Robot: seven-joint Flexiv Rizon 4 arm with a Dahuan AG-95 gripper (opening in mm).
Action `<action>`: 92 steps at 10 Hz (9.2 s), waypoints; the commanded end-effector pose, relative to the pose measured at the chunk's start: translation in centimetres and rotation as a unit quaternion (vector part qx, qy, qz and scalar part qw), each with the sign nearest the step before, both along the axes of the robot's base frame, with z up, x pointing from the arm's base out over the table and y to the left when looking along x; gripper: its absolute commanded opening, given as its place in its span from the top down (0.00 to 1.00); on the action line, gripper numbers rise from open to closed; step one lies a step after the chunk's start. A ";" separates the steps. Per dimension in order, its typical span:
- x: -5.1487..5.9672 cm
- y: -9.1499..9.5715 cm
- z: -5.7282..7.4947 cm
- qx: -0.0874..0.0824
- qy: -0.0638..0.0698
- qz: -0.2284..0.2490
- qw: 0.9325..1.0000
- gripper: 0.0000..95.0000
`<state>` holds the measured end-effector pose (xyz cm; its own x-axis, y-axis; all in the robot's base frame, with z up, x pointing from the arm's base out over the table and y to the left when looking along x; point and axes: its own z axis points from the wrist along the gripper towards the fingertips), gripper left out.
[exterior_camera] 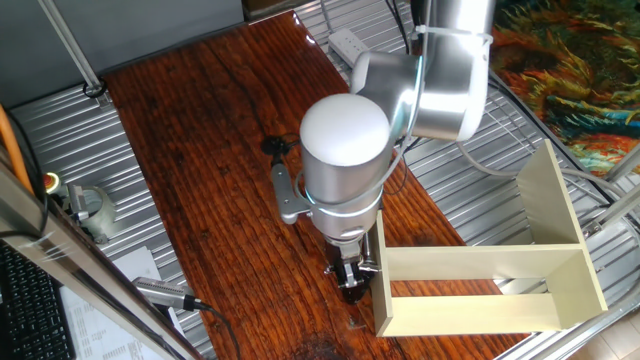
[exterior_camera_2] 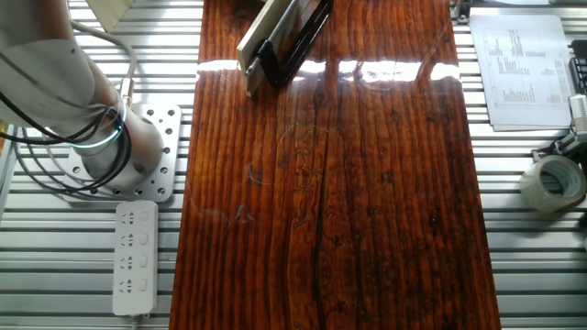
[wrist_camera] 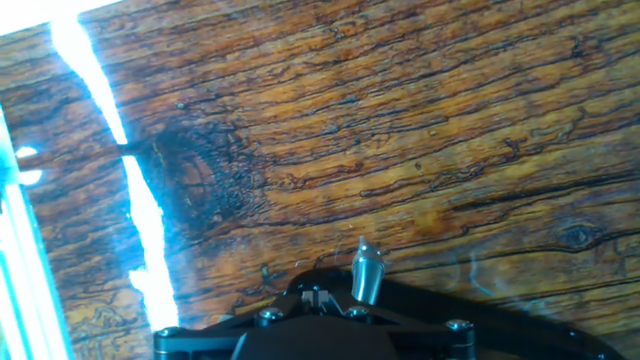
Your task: Turn on the water tap
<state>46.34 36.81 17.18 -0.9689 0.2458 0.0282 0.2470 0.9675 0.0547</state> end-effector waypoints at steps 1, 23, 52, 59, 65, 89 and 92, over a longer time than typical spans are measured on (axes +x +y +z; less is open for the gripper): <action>1.1 -1.1 0.1 0.001 -0.001 0.003 1.000 1.00; -1.1 2.0 1.2 0.070 0.056 0.009 0.996 1.00; 0.7 -6.8 2.2 0.013 0.028 0.087 0.996 1.00; 0.9 -10.7 2.5 -0.011 0.011 0.143 0.990 1.00; -1.3 -13.3 3.8 -0.039 0.004 0.394 0.918 1.00; -2.1 -14.9 3.5 -0.055 -0.035 0.624 0.778 1.00; -2.1 -14.9 3.5 -0.055 -0.035 0.624 0.779 1.00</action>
